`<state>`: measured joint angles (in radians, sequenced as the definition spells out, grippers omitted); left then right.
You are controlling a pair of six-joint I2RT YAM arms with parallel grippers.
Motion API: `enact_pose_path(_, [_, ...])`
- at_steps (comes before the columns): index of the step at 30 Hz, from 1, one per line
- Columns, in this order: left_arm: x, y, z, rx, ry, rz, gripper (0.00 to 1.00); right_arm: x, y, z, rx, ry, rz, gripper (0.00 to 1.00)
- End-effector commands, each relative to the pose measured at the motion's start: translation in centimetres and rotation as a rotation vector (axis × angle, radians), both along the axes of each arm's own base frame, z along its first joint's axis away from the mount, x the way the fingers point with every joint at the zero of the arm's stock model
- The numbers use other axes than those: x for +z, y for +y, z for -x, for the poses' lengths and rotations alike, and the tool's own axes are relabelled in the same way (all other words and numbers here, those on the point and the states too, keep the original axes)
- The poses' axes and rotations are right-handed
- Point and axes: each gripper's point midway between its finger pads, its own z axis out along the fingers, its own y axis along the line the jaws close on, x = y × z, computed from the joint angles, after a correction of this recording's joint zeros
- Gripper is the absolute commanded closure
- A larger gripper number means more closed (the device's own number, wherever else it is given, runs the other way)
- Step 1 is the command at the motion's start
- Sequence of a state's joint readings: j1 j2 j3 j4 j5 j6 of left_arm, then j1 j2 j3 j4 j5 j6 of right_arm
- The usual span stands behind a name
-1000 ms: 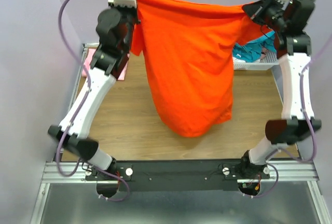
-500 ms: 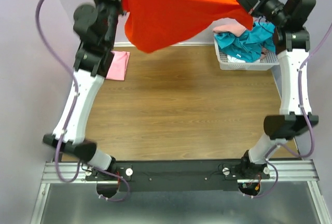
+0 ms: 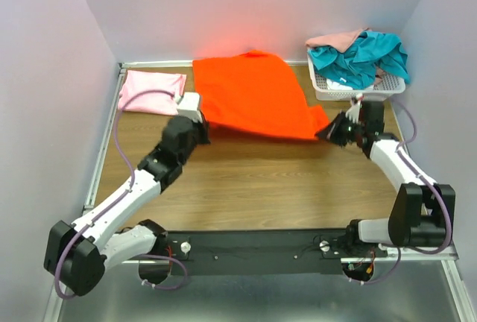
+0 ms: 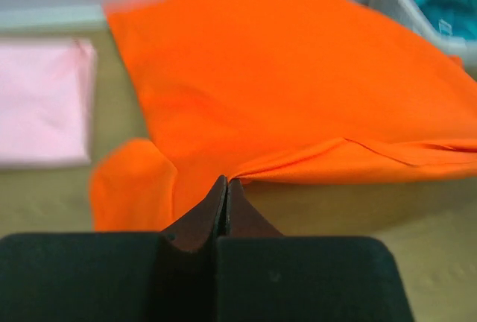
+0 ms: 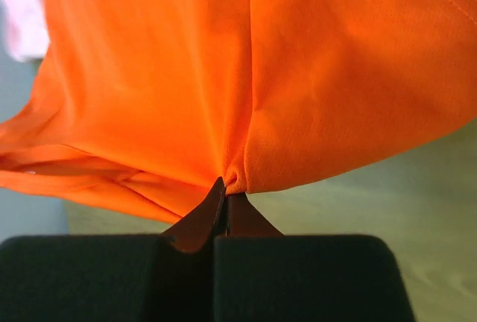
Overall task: Fold and stack the t-shirts
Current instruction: Flatten the tshirt out
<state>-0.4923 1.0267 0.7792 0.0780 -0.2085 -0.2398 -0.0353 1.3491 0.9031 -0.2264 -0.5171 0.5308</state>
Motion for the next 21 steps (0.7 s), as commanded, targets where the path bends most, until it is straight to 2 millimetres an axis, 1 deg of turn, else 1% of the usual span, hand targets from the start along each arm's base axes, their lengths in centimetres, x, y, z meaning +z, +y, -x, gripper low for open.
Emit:
enact_pose_path(1, [-4.9, -1.8, 4.4, 0.075, 0.214, 0.160, 1.00, -2.6, -1.7, 2.5, -0.099, 0.012, 0.046, 0.98])
enact_pose_path(2, [-6.9, -2.2, 5.8, 0.070, 0.272, 0.153, 1.00, -4.7, -1.8, 4.0, -0.114, 0.066, 0.047, 0.95])
enact_pose_path(3, [-8.0, -2.0, 6.9, 0.094, 0.306, 0.155, 1.00, -5.2, -1.9, 4.4, -0.124, 0.077, 0.052, 0.93])
enact_pose_path(4, [-9.4, -1.7, 8.2, 0.129, 0.368, 0.180, 1.00, -5.9, -2.5, 4.9, -0.153, 0.100, 0.074, 0.90])
enact_pose_path(5, [-9.8, -2.0, 9.3, 0.099, 0.386, 0.189, 0.72, -6.4, -2.8, 5.7, -0.167, 0.129, 0.091, 0.84])
enact_pose_path(6, [-10.0, -2.1, 10.0, 0.092, 0.406, 0.197, 0.60, -7.3, -3.3, 6.4, -0.185, 0.155, 0.118, 0.78])
enact_pose_path(7, [-10.3, -2.2, 10.9, 0.088, 0.439, 0.210, 0.40, -7.9, -4.7, 6.6, -0.244, 0.176, 0.181, 0.66])
enact_pose_path(8, [-9.7, -2.9, 11.8, 0.051, 0.437, 0.224, 0.02, -8.4, -5.5, 7.6, -0.272, 0.218, 0.221, 0.44])
enact_pose_path(9, [-9.4, -3.2, 12.2, 0.032, 0.439, 0.240, 0.01, -8.5, -6.2, 7.9, -0.302, 0.231, 0.254, 0.38])
enact_pose_path(10, [-8.9, -3.5, 12.5, 0.019, 0.440, 0.265, 0.01, -8.8, -7.5, 8.5, -0.351, 0.259, 0.314, 0.35])
enact_pose_path(12, [-8.2, -4.0, 12.7, -0.008, 0.431, 0.279, 0.01, -7.0, -8.3, 8.2, -0.384, 0.216, 0.343, 0.21])
enact_pose_path(13, [-7.6, -4.1, 12.4, -0.009, 0.415, 0.285, 0.01, -6.4, -8.3, 8.3, -0.386, 0.204, 0.341, 0.15])
enact_pose_path(14, [-6.9, -4.3, 12.1, -0.012, 0.400, 0.276, 0.01, -5.4, -8.8, 8.5, -0.404, 0.178, 0.361, 0.02])
enact_pose_path(15, [-6.6, -4.3, 11.8, -0.007, 0.391, 0.270, 0.01, -4.7, -8.9, 8.5, -0.414, 0.161, 0.360, 0.00])
enact_pose_path(17, [-5.9, -4.6, 10.9, 0.003, 0.361, 0.249, 0.01, -2.7, -9.1, 8.5, -0.439, 0.111, 0.357, 0.00])
enact_pose_path(21, [-4.5, -5.8, 8.9, 0.011, 0.317, 0.217, 0.01, -1.2, -9.5, 8.9, -0.460, 0.091, 0.365, 0.00])
